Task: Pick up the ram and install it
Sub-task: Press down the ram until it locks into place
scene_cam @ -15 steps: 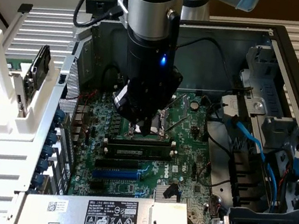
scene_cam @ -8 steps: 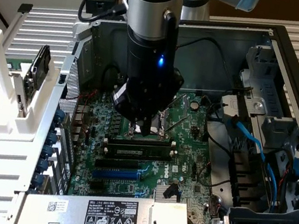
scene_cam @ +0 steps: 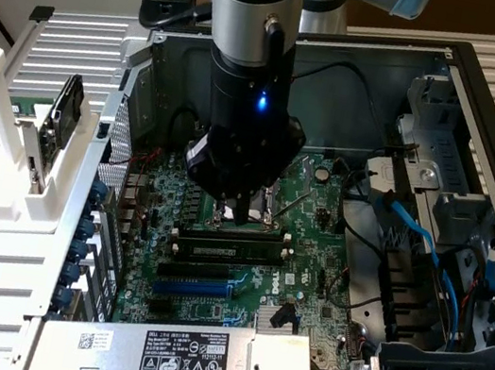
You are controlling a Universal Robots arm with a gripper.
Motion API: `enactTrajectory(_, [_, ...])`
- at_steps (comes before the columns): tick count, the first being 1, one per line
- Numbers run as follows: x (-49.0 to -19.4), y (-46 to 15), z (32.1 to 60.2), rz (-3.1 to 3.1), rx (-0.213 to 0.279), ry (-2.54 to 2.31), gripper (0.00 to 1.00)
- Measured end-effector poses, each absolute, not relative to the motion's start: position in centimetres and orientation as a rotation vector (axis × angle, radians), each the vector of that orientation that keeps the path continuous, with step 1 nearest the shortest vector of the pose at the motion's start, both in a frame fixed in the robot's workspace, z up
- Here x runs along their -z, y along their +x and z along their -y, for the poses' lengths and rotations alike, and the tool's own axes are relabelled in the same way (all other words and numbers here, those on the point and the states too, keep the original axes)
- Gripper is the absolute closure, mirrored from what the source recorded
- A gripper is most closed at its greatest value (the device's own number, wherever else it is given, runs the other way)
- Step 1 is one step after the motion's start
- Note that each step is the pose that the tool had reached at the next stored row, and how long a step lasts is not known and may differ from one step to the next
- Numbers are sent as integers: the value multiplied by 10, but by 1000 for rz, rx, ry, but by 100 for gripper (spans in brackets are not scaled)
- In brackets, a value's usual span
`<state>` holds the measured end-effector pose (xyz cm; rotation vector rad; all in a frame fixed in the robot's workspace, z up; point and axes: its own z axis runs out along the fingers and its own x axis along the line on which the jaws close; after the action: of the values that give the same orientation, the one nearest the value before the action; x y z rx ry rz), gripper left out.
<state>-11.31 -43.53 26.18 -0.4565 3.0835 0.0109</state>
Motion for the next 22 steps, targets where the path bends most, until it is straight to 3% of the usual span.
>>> enactTrajectory(22, [-262, -113, 435, -3116, -5, 22, 90])
